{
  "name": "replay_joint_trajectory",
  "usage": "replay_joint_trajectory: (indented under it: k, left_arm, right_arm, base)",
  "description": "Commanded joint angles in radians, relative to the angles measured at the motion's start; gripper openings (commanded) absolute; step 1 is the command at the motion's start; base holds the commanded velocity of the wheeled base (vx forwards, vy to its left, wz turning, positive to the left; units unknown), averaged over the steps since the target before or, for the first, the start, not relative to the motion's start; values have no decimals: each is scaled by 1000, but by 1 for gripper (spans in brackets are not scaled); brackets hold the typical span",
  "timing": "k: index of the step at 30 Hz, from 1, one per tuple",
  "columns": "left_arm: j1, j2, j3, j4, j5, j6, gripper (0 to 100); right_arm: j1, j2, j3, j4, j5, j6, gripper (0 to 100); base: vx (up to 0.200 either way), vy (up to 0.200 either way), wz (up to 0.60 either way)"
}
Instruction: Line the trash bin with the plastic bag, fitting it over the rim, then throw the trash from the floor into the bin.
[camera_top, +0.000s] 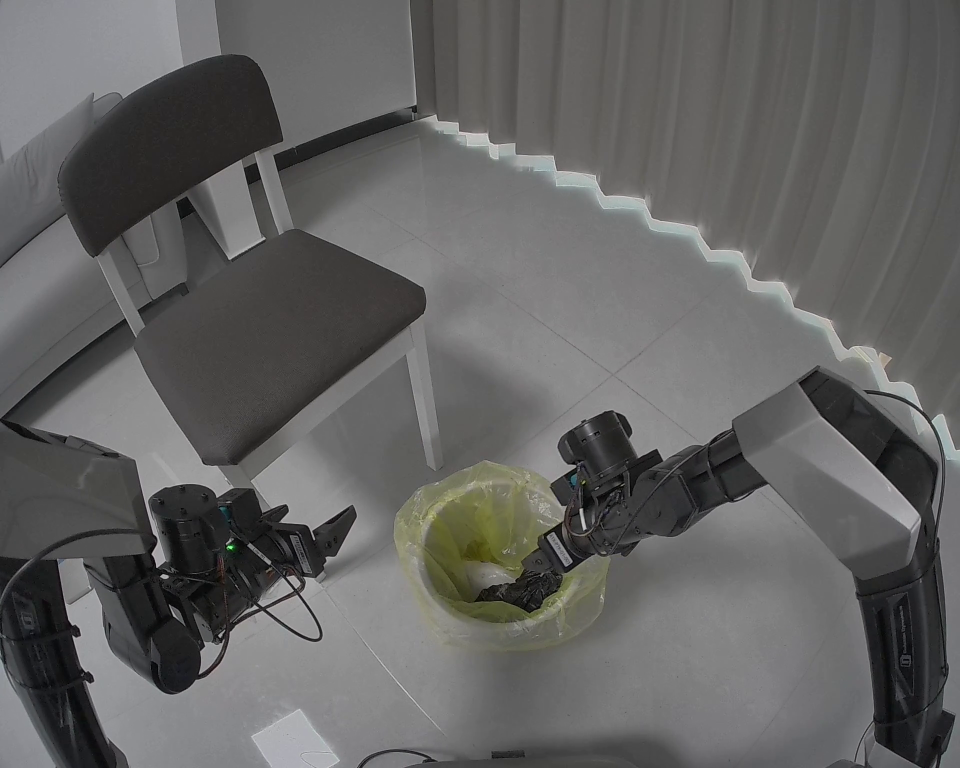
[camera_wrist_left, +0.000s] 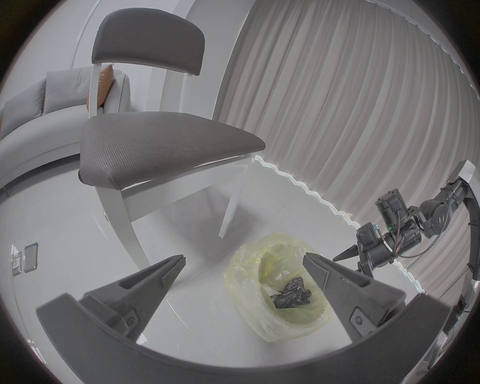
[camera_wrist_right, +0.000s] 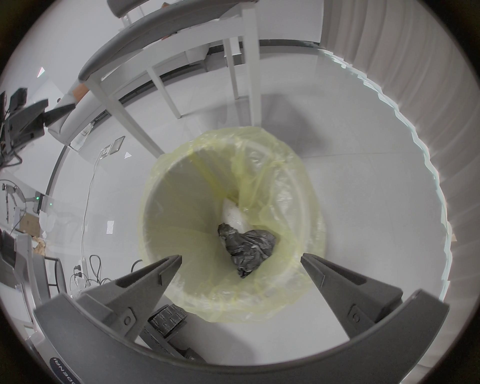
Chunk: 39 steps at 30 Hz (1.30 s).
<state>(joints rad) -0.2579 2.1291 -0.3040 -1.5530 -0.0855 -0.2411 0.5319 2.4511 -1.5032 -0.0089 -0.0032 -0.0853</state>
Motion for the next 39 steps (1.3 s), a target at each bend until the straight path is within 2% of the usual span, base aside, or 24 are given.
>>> replay_joint_trajectory:
  k: [1, 13, 30, 34, 39]
  left_arm:
    - [-9, -12, 19, -18, 1, -12, 100]
    - [-6, -8, 20, -18, 0, -17, 100]
    - [-6, -9, 8, -18, 1, -14, 100]
    - [-9, -17, 5, -18, 0, -14, 100]
    - [-21, -46, 8, -18, 0, -14, 100]
  right_arm:
    - [-61, -15, 0, -5, 0, -1, 100]
    - [-202, 46, -26, -5, 2, -4, 100]
    - [-214, 198, -147, 1, -24, -11, 100]
    - [-219, 186, -134, 3, -24, -11, 100]
    - [-236, 75, -69, 26, -24, -19, 100]
  base:
    - [0, 0, 0]
    - [0, 0, 0]
    - [0, 0, 0]
    - [0, 0, 0]
    - [0, 0, 0]
